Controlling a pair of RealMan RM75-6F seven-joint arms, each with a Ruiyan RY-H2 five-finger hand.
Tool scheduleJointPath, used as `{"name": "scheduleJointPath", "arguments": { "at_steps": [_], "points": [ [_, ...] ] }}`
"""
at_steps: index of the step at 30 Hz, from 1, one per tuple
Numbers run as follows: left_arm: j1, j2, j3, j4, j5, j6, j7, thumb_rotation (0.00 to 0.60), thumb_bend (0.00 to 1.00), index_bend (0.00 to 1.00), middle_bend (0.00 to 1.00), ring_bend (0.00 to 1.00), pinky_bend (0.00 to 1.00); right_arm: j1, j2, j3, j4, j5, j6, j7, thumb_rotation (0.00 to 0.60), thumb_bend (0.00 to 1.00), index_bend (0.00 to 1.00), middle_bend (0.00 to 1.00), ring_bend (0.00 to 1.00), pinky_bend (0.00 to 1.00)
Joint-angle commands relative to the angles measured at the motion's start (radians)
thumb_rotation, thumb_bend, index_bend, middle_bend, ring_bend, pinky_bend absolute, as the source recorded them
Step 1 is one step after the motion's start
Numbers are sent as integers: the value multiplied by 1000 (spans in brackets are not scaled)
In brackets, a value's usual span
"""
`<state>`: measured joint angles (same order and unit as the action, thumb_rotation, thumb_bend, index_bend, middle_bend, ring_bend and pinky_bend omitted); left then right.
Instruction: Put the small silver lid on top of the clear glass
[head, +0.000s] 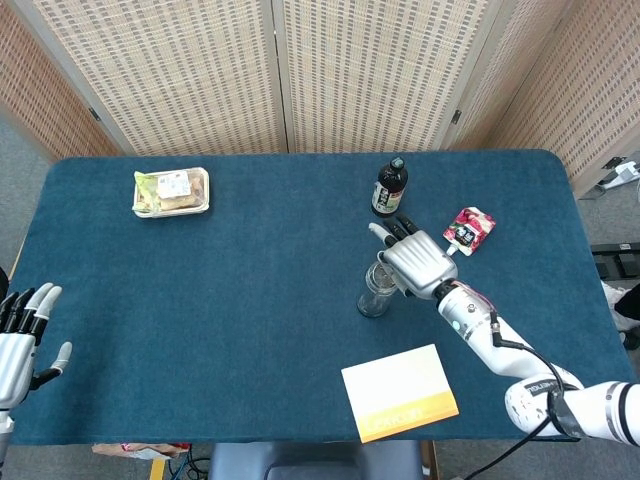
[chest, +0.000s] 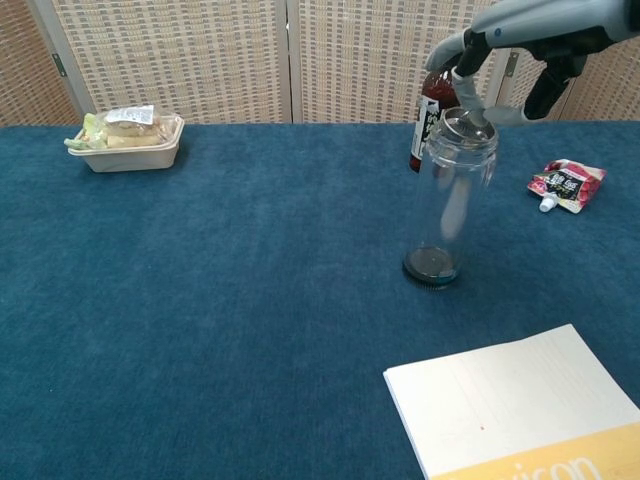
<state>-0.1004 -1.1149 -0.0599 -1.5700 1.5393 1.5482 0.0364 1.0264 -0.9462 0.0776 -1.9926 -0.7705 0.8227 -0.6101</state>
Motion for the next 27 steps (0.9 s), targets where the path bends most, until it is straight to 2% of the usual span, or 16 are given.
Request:
{"name": "scheduleJointPath", "arguments": {
  "at_steps": [1, 3, 6, 10, 14, 17, 20, 23, 27],
  "points": [
    [-1, 0, 0, 0, -1, -2, 0, 600, 362, 0, 52, 0, 14, 2, 21, -10, -13, 10, 1, -5, 600, 465, 357, 5, 0, 0],
    [-2, 0, 1, 0, -1, -5, 2, 600, 362, 0, 52, 0, 14, 4, 33, -16, -23, 22, 4, -10, 600, 436, 282, 0, 0, 0],
    [-4, -3, 0, 1, -4, -10, 8, 600, 362, 0, 52, 0, 14, 5, 50, -24, -34, 34, 14, -19, 600, 408, 225, 0, 0, 0],
    [-5, -4, 1, -1, -4, -13, 15, 600, 362, 0, 52, 0, 14, 10, 59, -30, -36, 56, 18, -22, 600, 397, 221, 0, 0, 0],
    [-6, -5, 0, 2, -8, -15, 18, 600, 362, 0, 52, 0, 14, -20, 88, -9, -67, 11, 53, 31, 600, 397, 219, 0, 0, 0],
    [-8, -7, -1, 4, -11, -20, 24, 600, 362, 0, 52, 0, 14, -86, 152, 5, -120, -86, 102, 111, 600, 390, 211, 0, 0, 0],
    [-9, -10, 0, 4, -9, -20, 30, 600, 362, 0, 52, 0, 14, -203, 220, -16, -173, -251, 198, 193, 600, 381, 187, 0, 0, 0],
    [-11, -13, 2, 1, -8, -25, 38, 600, 362, 0, 52, 0, 14, -348, 251, -76, -172, -438, 307, 289, 600, 378, 114, 0, 0, 0],
    [-13, -16, 5, -2, -8, -32, 51, 600, 362, 0, 52, 0, 14, -526, 211, -169, -76, -635, 454, 346, 600, 377, 15, 0, 0, 0]
  ]
}}
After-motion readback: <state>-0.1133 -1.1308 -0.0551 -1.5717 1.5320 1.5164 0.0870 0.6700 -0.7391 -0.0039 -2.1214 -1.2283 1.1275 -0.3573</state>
